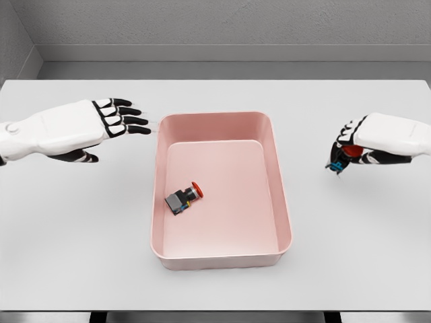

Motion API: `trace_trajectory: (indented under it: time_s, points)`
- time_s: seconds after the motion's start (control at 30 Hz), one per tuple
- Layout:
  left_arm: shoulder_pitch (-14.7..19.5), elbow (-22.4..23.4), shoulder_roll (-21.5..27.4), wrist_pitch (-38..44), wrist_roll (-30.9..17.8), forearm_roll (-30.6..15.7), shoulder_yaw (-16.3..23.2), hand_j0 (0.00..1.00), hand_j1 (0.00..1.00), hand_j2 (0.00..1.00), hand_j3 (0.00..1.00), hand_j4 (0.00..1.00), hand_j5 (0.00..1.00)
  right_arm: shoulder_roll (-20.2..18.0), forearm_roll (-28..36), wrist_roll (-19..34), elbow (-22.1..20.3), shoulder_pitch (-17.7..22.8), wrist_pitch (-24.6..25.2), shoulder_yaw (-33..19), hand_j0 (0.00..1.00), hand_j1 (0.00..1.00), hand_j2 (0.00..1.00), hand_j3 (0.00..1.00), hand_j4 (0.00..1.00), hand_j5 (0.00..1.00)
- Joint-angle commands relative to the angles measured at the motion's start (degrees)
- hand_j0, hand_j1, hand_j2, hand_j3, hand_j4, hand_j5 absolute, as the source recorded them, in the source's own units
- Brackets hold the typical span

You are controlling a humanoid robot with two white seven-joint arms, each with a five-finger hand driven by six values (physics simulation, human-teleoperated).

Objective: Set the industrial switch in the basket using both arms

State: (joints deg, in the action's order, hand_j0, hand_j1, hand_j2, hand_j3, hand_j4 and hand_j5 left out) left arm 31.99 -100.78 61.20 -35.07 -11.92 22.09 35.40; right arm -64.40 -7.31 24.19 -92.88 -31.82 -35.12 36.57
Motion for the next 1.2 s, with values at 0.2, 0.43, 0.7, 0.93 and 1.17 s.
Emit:
trace_trajectory:
  time_s: [0.2, 0.43, 0.7, 0.93, 1.17]
  points:
    - [-0.61, -0.21, 2.26, 0.07, 0.14, -0.64, 0.02, 1.0, 1.0, 1.0, 1.0, 1.0, 1.0, 1.91, 0.37, 0.07, -1.86, -2.55, 0.12, 0.17, 0.5, 0.5, 0.5, 0.5, 0.5, 0.5]
    - [-0.53, -0.21, 2.35, 0.07, 0.14, -0.64, 0.02, 1.0, 1.0, 1.0, 1.0, 1.0, 1.0, 4.11, 0.37, 0.07, -2.21, -4.04, 0.12, 0.52, 0.49, 0.49, 0.49, 0.49, 0.49, 0.49]
    - [-0.61, -0.12, 2.87, 0.07, 0.14, -0.46, -0.07, 1.0, 1.0, 1.0, 1.0, 1.0, 1.0, 6.48, 0.37, 0.15, -2.48, -5.8, 0.12, 0.78, 0.48, 0.48, 0.48, 0.48, 0.48, 0.48]
    - [-0.61, -0.21, 3.49, 0.07, 0.31, -0.46, -0.51, 1.0, 1.0, 1.0, 1.0, 1.0, 1.0, 10.44, 0.37, 0.77, -2.48, -9.76, 0.12, 3.94, 0.48, 0.48, 0.48, 0.48, 0.48, 0.48]
    - [-0.61, -0.21, 3.49, 0.07, 0.4, -0.46, -0.6, 1.0, 1.0, 1.0, 1.0, 1.0, 1.0, 11.67, 0.37, 1.65, -2.56, -10.99, 0.12, 4.38, 0.48, 0.48, 0.48, 0.48, 0.48, 0.48]
